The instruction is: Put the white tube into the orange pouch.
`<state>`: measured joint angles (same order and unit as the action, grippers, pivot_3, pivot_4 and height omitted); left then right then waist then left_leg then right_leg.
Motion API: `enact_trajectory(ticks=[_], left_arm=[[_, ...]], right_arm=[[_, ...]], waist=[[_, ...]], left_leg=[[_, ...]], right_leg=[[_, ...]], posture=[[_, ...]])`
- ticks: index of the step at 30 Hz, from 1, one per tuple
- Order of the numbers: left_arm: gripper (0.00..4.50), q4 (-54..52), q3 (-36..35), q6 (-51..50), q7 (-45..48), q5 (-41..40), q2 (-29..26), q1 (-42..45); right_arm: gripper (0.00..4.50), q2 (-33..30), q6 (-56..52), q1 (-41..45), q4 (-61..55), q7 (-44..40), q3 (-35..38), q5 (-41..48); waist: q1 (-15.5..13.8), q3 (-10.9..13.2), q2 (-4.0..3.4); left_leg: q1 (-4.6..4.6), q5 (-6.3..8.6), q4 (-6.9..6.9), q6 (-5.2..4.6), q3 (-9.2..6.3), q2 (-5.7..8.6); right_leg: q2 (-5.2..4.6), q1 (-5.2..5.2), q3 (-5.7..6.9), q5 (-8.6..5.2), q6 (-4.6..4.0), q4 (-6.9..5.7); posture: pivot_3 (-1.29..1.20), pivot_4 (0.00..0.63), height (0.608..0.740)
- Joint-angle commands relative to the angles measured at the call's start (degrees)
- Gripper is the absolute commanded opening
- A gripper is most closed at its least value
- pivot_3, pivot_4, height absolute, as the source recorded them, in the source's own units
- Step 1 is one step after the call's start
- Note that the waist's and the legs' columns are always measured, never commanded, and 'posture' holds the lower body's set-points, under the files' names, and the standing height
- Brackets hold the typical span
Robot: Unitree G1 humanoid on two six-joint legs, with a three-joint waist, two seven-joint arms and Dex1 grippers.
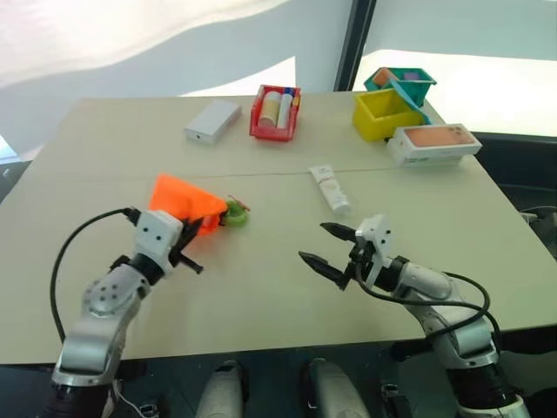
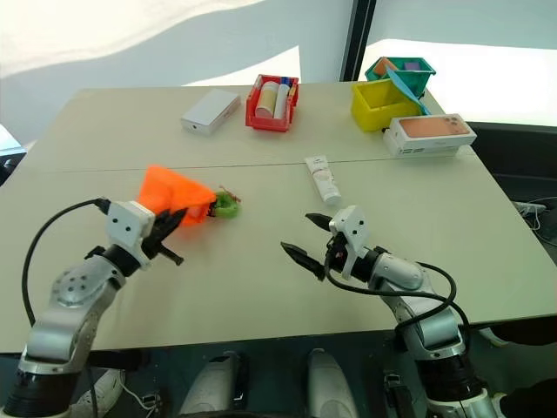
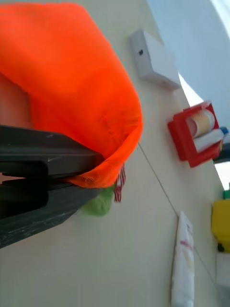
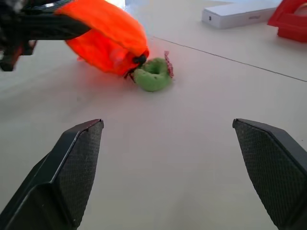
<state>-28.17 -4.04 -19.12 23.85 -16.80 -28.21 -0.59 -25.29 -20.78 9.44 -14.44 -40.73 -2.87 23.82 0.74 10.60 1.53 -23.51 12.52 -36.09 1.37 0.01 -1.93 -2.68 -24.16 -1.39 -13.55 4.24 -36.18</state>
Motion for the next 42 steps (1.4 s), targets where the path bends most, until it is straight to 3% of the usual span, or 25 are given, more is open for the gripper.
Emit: enact_trajectory(ticks=[1,5,12,20,33,36,40,42], left_arm=[[0.07,-8.13,-1.62,-4.01,-0.21,-3.89,0.24,-1.8],[0.07,-9.17,-5.52,-4.75,1.02,-6.1,-0.64,-6.44],[0.07,1.14,-16.52,0.03,6.33,-6.53,-3.87,-12.42],[0.07,7.95,-11.64,3.94,5.38,-3.21,-0.47,-9.08],[0.07,7.09,-9.07,6.03,2.13,-0.83,4.31,-8.68],[0.0,6.98,-8.99,6.52,1.1,-0.11,4.84,-9.27],[0.0,7.31,-10.68,6.59,1.53,-1.45,4.58,-9.83],[0.0,6.93,-11.22,6.07,1.52,-2.21,4.52,-10.17]], right_arm=[[4.5,0.5,2.18,1.91,1.68,-0.02,1.21,-0.51],[4.5,1.05,4.02,4.01,6.09,1.7,1.32,-3.03],[4.5,3.29,8.21,9.39,16.76,7.88,2.77,-8.27],[4.5,6.76,13.48,15.71,29.73,16.02,4.99,-12.37],[4.5,10.57,19.51,26.61,49.59,17.65,7.56,-12.74],[3.72,11.21,20.29,27.56,50.93,16.53,7.87,-12.31],[1.83,12.59,20.33,26.39,48.36,16.71,7.17,-12.68],[1.85,12.5,19.86,24.47,45.06,15.91,6.42,-12.94]], waist=[[0.03,0.0,0.0],[0.29,0.01,-0.01],[0.3,0.02,-0.03],[0.08,0.02,-0.03],[0.42,0.02,-0.04],[0.41,0.02,-0.04],[0.41,0.02,-0.04],[0.42,0.02,-0.05]], left_leg=[[0.0,0.0,0.0,0.0,-0.03,-0.01],[0.04,0.0,0.03,0.0,-0.03,-0.02],[0.02,0.0,0.02,0.0,-0.02,-0.02],[-0.04,0.0,0.01,0.0,0.03,0.03],[0.01,-0.01,0.07,-0.01,0.02,-0.03],[0.01,-0.01,0.07,-0.01,0.01,-0.03],[0.01,-0.01,0.08,-0.02,0.02,-0.03],[0.01,-0.01,0.08,-0.01,0.01,-0.03]], right_leg=[[0.03,0.0,0.0,0.0,0.0,-0.01],[0.07,-0.02,-0.01,-0.01,-0.01,-0.02],[0.07,-0.09,-0.01,-0.02,-0.02,-0.01],[-0.04,-0.07,-0.03,0.0,-0.04,0.06],[0.09,-0.09,-0.04,0.02,-0.03,-0.04],[0.09,-0.09,-0.05,0.02,-0.03,-0.04],[0.09,-0.09,-0.05,0.02,-0.02,-0.04],[0.09,-0.09,-0.05,0.02,-0.03,-0.05]], posture=[[0.0,0.15,0.74],[0.0,0.15,0.74],[0.0,0.15,0.74],[0.0,0.15,0.74],[0.0,0.15,0.74],[0.0,0.15,0.74],[0.0,0.15,0.74],[0.0,0.15,0.74]])
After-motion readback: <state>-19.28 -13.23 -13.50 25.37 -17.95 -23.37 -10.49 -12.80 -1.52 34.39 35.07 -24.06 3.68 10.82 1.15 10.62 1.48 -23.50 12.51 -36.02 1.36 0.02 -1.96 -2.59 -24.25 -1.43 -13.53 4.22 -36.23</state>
